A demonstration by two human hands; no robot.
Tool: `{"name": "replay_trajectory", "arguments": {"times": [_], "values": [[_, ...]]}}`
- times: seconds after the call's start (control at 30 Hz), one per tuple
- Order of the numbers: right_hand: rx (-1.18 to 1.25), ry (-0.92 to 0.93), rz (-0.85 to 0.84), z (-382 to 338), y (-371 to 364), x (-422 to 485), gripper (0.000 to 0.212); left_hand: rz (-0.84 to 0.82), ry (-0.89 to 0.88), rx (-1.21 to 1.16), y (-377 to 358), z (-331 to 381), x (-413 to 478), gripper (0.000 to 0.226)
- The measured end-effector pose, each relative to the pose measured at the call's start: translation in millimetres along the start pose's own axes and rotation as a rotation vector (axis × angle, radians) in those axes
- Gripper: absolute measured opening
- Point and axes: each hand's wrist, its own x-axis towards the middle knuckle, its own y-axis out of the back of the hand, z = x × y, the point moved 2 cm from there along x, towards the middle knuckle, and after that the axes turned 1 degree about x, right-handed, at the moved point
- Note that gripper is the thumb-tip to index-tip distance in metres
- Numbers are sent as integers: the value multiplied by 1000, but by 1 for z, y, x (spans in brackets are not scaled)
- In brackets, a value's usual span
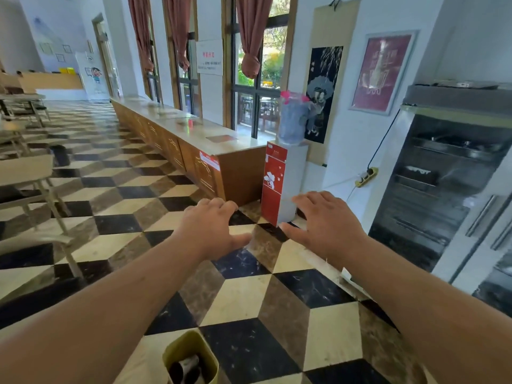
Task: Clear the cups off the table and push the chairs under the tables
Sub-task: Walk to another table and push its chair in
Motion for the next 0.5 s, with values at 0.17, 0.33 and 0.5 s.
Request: {"name": "replay_trajectory", "arguments": {"times": [0.17,0.33,0.5], "values": [[-18,-70,-16,32,-21,81,106,-79,-29,-9,-25,-18,97,117],[-25,-109,-32,68,-46,144,104,-82,-54,-24,-39,-21,186,107],[-31,-83,-57,106,-85,211,97,-67,-72,34,-56,-14,263,116]]}}
